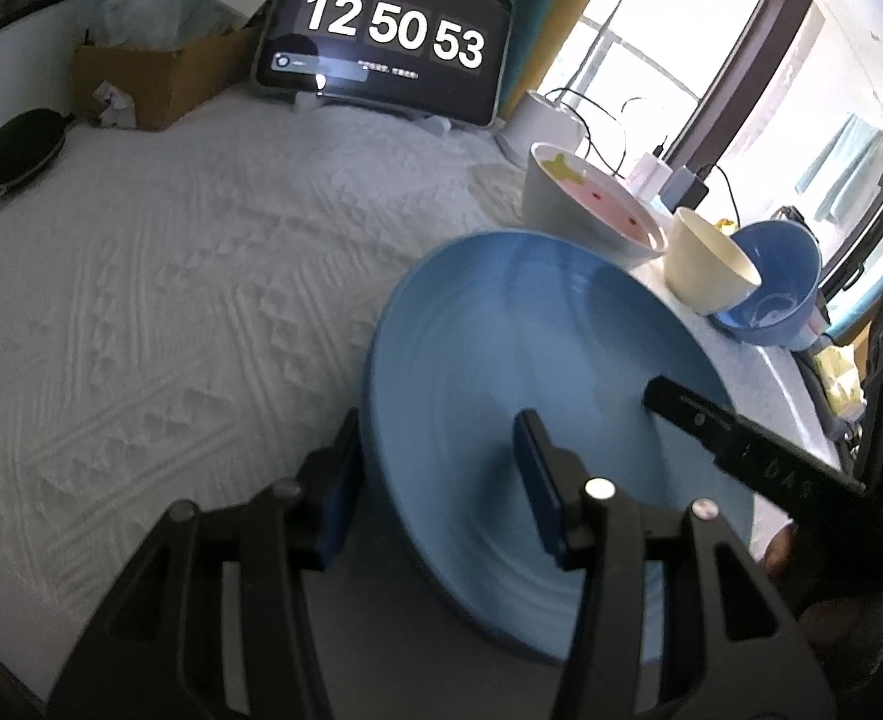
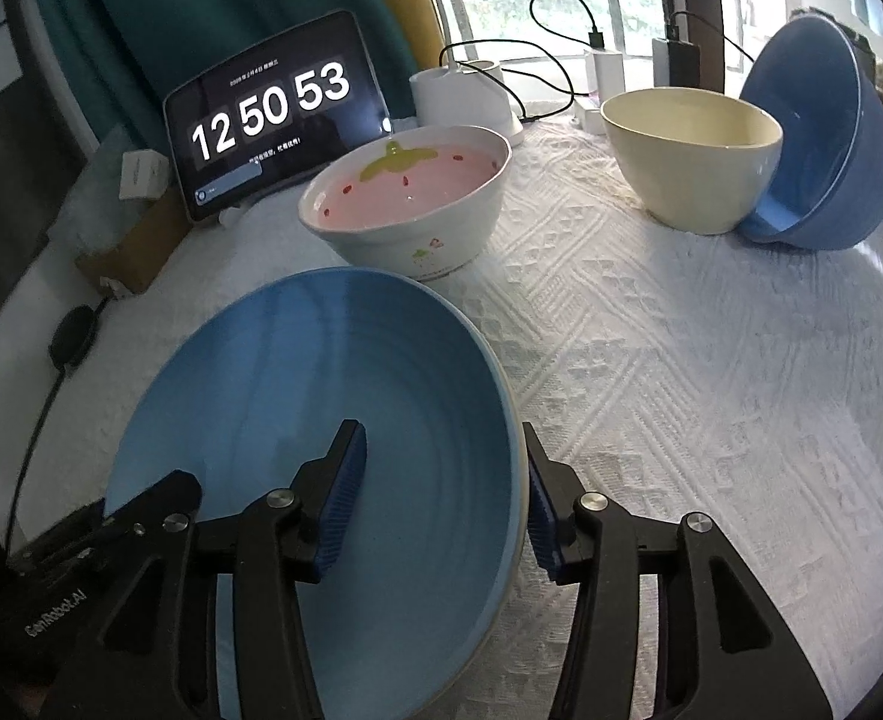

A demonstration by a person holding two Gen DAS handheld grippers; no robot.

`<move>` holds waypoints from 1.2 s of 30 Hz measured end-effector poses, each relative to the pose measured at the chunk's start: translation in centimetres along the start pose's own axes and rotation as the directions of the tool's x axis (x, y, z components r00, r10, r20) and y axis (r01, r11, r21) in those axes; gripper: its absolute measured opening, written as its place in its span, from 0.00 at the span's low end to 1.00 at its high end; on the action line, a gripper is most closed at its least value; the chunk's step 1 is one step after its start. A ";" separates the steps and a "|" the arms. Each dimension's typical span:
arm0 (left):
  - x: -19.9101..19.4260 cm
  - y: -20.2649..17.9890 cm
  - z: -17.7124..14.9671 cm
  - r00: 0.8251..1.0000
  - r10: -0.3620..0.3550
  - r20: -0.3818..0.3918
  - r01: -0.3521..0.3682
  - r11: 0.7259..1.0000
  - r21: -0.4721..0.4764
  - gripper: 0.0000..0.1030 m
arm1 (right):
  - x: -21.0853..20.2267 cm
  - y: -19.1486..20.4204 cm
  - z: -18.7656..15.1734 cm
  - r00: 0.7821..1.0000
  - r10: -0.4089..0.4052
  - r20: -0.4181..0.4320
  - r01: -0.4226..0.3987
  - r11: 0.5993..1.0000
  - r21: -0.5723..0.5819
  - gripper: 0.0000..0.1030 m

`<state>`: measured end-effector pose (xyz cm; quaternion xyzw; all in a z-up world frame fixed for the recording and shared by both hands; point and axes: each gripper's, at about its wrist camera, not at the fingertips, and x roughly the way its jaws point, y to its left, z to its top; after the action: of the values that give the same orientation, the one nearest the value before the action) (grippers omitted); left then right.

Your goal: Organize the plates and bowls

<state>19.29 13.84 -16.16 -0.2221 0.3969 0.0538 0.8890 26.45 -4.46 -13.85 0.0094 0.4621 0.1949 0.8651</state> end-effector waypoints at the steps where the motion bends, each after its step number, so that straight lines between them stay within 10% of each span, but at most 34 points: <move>1: -0.1 0.1 0.1 1.000 0.010 0.002 -0.010 1.000 -0.013 0.49 | 0.0 0.1 0.0 1.000 -0.009 -0.001 0.009 1.000 -0.008 0.50; 21: -0.6 -1.8 -1.2 0.998 0.061 0.010 -0.060 0.998 -0.027 0.64 | -4.4 -2.5 1.0 0.994 -0.037 0.107 0.039 0.999 -0.013 0.50; 26: -3.3 -2.0 -0.7 0.980 0.135 0.150 -0.130 0.991 -0.040 0.64 | -6.2 -4.1 1.3 0.989 -0.053 0.140 0.053 0.999 0.007 0.50; 36: -4.4 -6.2 -1.5 0.976 0.057 0.210 -0.067 0.997 0.041 0.64 | -9.6 -5.9 0.6 0.978 -0.059 0.198 0.056 0.998 0.021 0.50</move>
<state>16.97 8.01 -11.64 -0.1813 0.3094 0.0950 0.9287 24.11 -13.14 -6.96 0.0221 0.3749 0.1645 0.9121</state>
